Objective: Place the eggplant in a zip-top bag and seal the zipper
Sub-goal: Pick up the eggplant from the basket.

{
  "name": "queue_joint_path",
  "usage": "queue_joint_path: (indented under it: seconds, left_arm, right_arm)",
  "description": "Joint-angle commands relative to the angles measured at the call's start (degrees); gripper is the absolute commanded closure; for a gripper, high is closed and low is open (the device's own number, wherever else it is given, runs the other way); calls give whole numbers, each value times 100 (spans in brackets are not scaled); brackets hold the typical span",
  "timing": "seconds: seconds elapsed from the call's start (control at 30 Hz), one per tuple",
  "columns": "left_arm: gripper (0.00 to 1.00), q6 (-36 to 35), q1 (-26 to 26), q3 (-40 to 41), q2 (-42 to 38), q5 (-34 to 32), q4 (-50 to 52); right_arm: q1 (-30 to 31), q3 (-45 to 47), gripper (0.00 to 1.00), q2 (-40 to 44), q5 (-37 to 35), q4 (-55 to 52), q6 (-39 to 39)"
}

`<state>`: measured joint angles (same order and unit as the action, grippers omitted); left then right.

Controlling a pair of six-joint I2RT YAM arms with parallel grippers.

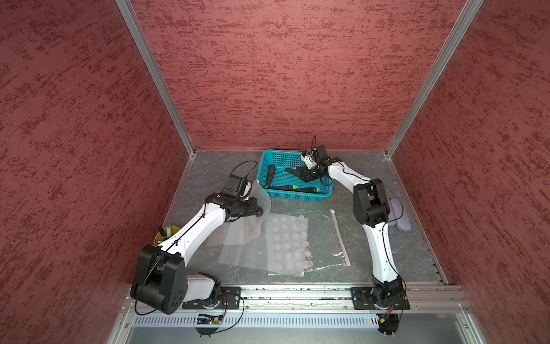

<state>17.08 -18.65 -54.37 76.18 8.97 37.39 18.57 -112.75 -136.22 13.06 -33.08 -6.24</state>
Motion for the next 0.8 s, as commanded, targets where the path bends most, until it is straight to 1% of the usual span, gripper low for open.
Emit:
queue_joint_path:
  seconds: [0.0,0.07,0.2,0.27,0.43,0.5,0.63,0.77]
  left_arm:
    - [100,-21,29,-83,14,73,-107]
    - [100,-12,29,-76,19,68,-109]
    - [100,14,31,-65,14,78,-117]
    - [100,23,29,-56,19,85,-118]
    - [100,45,29,-39,10,70,-111]
    - [100,51,32,-39,2,70,-100]
    - [100,50,29,-39,2,47,-82]
    - [100,59,29,-30,2,56,-82]
  right_arm:
    - [0,38,46,-49,139,-7,1]
    - [5,29,46,-84,151,19,15]
    - [13,-33,41,-182,207,65,26]
    - [12,-101,42,-249,239,56,26]
    - [15,-160,47,-309,338,125,66]
    - [19,-151,50,-292,350,143,70]
    - [33,-6,61,-118,355,250,59]
    - [37,186,64,91,379,373,71]
